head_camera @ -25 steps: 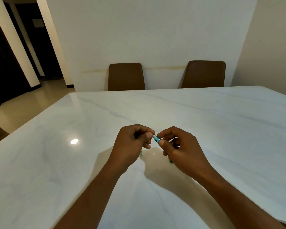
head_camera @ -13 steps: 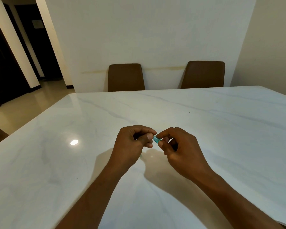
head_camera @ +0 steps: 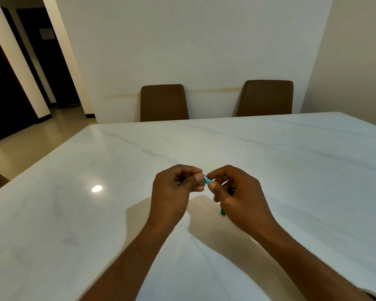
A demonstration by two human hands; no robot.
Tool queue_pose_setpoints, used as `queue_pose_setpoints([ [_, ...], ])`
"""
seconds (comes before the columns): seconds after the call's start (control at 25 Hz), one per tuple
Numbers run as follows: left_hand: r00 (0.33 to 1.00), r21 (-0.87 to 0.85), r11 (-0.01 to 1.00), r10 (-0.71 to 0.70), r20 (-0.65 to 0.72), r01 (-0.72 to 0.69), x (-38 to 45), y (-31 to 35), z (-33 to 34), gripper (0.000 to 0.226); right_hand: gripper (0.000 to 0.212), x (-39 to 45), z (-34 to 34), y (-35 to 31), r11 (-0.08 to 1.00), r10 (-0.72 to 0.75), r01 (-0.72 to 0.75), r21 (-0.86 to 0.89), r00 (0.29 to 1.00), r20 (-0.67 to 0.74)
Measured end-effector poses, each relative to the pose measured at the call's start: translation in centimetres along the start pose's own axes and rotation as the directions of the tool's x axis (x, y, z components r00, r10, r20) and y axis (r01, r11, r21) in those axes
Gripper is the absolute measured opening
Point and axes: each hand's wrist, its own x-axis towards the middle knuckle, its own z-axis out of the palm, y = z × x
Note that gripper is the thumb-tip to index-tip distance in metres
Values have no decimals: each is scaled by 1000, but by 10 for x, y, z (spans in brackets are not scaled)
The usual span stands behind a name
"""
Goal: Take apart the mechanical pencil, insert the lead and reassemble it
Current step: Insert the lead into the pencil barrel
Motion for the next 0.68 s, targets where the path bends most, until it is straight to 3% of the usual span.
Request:
queue_pose_setpoints([
  [0.24,1000,21,1000,22,-11,-22,0,2,-1,10,10,0,1,-2,994,54,-55,90,998,15],
  [0.48,998,1,999,-51,32,51,4,5,-9,19,10,-1,-1,-5,987,66,-68,147,998,18],
  [0.56,999,286,957,-52,-1,50,10,-2,-16,16,10,-1,-1,-6,982,76,-77,171,997,14],
  [0.64,997,671,741,-56,45,11,13,-8,-23,18,10,-1,-1,-6,982,78,-80,173,997,20],
  [0.68,989,772,636,-108,102,-10,13,-10,-24,24,10,-1,-1,-6,981,78,-81,174,997,25],
])
